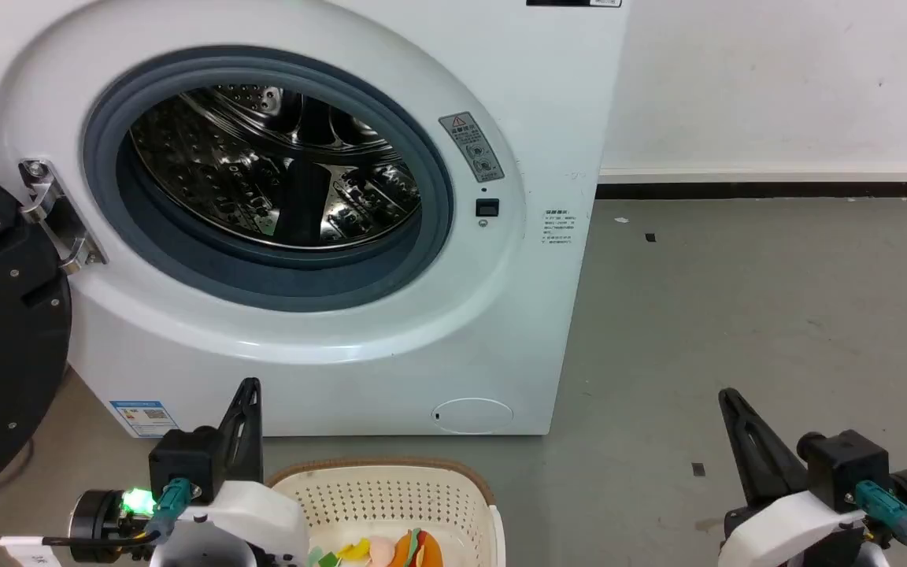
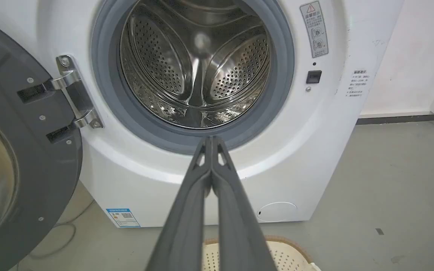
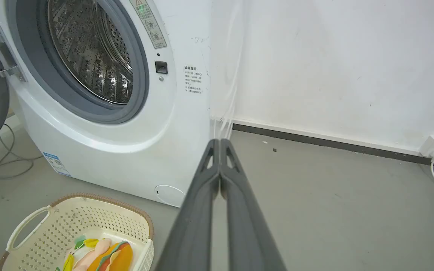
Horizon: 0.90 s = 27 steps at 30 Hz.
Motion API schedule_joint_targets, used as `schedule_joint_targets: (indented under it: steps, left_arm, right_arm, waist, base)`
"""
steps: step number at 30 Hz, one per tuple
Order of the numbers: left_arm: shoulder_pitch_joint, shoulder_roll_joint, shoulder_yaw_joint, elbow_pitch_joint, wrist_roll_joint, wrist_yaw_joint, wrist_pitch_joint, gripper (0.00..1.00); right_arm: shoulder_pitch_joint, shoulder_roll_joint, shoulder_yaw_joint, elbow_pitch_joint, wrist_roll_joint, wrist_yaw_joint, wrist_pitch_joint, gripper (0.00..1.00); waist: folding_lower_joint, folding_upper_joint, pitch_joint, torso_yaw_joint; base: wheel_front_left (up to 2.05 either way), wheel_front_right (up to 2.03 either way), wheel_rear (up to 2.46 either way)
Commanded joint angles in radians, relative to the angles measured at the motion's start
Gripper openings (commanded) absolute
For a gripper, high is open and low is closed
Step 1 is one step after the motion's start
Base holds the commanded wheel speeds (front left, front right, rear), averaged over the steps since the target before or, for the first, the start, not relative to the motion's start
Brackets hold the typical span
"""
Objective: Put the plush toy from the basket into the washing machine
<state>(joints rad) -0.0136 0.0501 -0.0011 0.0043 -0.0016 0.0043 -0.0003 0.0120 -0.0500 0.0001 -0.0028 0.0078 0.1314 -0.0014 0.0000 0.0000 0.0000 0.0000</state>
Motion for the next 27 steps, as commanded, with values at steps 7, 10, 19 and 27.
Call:
schedule_joint_targets:
  steps: [7, 10, 19, 27]
  left_arm:
    - [0.014, 0.000, 0.001, -0.004, 0.002, -0.004, 0.000, 0.00]
    - [0.014, 0.000, 0.001, -0.004, 0.002, -0.004, 0.000, 0.00]
    - [0.014, 0.000, 0.001, -0.004, 0.002, -0.004, 0.000, 0.00]
    - [-0.001, 0.000, -0.002, 0.001, -0.002, 0.006, -0.006, 1.00]
  right_arm:
    - [-0.012, 0.000, 0.000, 0.003, -0.008, -0.001, 0.001, 0.00]
    - [-0.012, 0.000, 0.000, 0.003, -0.008, -0.001, 0.001, 0.00]
    - [-0.012, 0.000, 0.000, 0.003, -0.008, -0.001, 0.001, 0.00]
    - [0.000, 0.000, -0.004, -0.003, 0.007, 0.000, -0.006, 1.00]
  waist:
    - [0.0000, 0.0000, 0.000, 0.000]
    - [0.0000, 0.0000, 0.000, 0.000]
    - [0.0000, 0.0000, 0.000, 0.000]
    - [0.0000, 0.0000, 0.001, 0.000]
  base:
    - [0.00, 0.00, 0.00]
    - [0.00, 0.00, 0.00]
    - [0.00, 0.00, 0.00]
    - [0.00, 0.00, 0.00]
